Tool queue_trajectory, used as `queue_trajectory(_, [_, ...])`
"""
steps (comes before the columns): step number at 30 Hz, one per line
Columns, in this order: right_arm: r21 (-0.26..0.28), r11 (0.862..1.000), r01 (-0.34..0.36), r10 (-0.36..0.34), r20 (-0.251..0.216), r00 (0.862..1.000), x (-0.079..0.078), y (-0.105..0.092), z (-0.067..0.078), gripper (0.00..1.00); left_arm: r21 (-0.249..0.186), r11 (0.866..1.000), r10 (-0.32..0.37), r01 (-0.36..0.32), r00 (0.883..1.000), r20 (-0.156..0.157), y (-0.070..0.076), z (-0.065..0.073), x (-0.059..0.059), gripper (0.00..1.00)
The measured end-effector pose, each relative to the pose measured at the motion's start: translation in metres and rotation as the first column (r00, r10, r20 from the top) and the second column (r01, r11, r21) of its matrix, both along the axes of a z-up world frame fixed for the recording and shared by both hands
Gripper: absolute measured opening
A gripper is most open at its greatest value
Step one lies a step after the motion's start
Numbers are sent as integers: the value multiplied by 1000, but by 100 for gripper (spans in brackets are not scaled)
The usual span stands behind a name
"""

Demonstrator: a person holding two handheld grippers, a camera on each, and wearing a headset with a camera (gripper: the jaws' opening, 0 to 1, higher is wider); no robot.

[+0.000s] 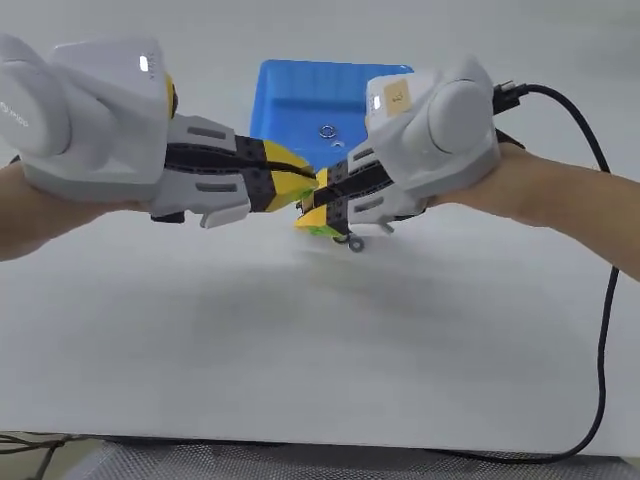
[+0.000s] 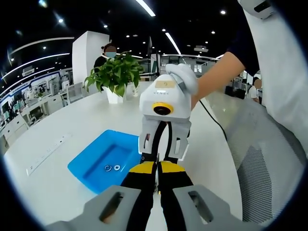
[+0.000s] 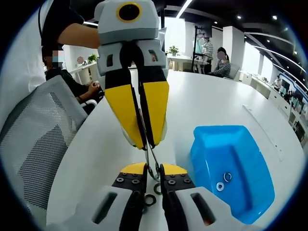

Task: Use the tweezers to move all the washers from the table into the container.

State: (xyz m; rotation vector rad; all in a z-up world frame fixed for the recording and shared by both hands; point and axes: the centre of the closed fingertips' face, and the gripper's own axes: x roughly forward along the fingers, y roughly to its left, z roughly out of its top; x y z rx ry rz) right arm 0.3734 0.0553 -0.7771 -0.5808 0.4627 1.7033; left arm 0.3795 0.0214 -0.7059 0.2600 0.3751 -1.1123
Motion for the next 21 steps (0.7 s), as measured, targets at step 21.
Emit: queue_trajectory(21, [28, 999, 20, -21, 28, 999, -3, 5, 2, 10, -13, 998, 65, -66, 996, -68, 9, -1, -3, 9])
